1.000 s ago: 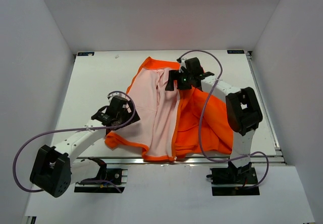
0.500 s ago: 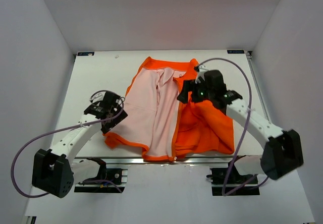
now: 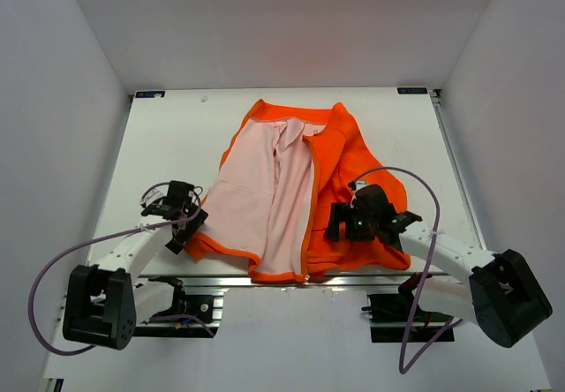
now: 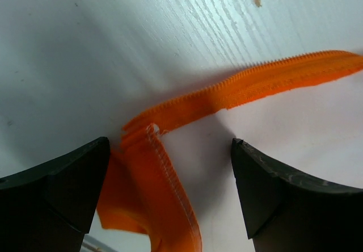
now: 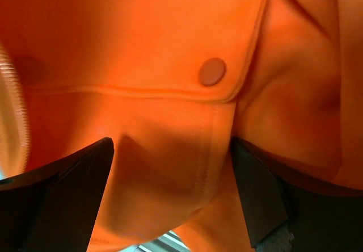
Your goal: Zip up the jacket
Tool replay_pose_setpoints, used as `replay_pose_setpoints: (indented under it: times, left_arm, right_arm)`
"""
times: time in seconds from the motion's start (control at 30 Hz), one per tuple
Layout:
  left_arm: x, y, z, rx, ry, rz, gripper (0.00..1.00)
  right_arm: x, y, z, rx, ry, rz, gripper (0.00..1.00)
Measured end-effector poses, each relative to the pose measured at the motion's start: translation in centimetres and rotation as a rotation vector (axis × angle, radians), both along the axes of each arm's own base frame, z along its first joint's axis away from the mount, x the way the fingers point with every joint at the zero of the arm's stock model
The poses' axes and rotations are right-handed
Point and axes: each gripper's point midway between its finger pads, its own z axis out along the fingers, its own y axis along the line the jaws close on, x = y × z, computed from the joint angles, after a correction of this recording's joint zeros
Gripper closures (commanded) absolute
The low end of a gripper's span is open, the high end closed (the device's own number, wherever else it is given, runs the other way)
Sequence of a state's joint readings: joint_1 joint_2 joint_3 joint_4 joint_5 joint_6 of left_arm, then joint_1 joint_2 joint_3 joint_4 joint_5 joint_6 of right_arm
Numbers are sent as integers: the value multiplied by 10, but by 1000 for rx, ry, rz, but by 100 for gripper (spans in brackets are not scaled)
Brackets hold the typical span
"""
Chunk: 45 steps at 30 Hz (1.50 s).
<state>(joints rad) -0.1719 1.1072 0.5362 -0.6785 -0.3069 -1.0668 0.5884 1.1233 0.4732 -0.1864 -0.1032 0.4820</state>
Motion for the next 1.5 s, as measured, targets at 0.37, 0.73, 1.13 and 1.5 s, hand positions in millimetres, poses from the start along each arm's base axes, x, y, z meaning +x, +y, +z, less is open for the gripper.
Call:
replay_pose_setpoints:
  times: [0.37, 0.73, 1.13, 1.5]
  left_arm:
    - [36, 4, -5, 26, -104, 14, 58]
    - [76, 5, 38, 75, -167, -29, 100]
    - [77, -107, 172, 22, -539, -491, 100]
    - [-54, -313, 61, 242, -202, -1336, 32]
  right_arm:
    - [69, 23, -6, 8, -140, -99, 11]
    - [139, 20, 0, -89, -181, -186, 11]
    - [73, -52, 70, -82, -192, -403, 11]
    - [41, -81, 75, -80, -147, -478, 11]
